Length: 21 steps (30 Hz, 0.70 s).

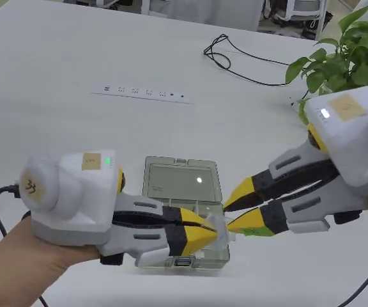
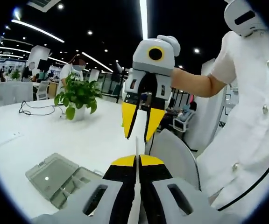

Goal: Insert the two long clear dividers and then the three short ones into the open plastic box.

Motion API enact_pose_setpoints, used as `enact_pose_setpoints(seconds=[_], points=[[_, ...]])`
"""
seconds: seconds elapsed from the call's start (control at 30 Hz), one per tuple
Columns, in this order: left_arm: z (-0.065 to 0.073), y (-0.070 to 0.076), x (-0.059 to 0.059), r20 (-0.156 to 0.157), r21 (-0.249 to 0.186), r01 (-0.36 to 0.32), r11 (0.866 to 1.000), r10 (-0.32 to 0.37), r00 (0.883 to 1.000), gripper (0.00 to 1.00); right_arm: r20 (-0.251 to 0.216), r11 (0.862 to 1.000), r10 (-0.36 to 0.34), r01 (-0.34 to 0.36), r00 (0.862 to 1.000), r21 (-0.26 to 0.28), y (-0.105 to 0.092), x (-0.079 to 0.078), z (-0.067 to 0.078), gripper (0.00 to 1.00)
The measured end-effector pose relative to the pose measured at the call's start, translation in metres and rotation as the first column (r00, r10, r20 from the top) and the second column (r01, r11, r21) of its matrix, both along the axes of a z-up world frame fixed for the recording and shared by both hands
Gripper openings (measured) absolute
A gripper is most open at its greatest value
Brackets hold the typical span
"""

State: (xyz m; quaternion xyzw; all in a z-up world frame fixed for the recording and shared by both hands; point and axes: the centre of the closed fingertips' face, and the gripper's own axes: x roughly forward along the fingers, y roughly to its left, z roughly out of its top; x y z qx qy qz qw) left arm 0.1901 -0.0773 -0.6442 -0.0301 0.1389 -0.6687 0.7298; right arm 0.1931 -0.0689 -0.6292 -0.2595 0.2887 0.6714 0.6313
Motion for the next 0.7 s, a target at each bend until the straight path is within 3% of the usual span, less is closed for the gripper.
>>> enact_pose_setpoints(seconds=[0.27, 0.7], points=[[0.007, 0.0, -0.005, 0.036, -0.016, 0.029, 0.999, -0.028, 0.999, 0.0, -0.047, 1.0, 0.025, -0.025, 0.999, 0.004, 0.002, -0.008, -0.005, 0.09], [0.008, 0.001, -0.006, 0.057, -0.018, 0.031, 0.999, -0.03, 0.998, 0.0, -0.075, 0.999, 0.042, -0.041, 0.996, 0.024, 0.003, -0.012, -0.006, 0.03]])
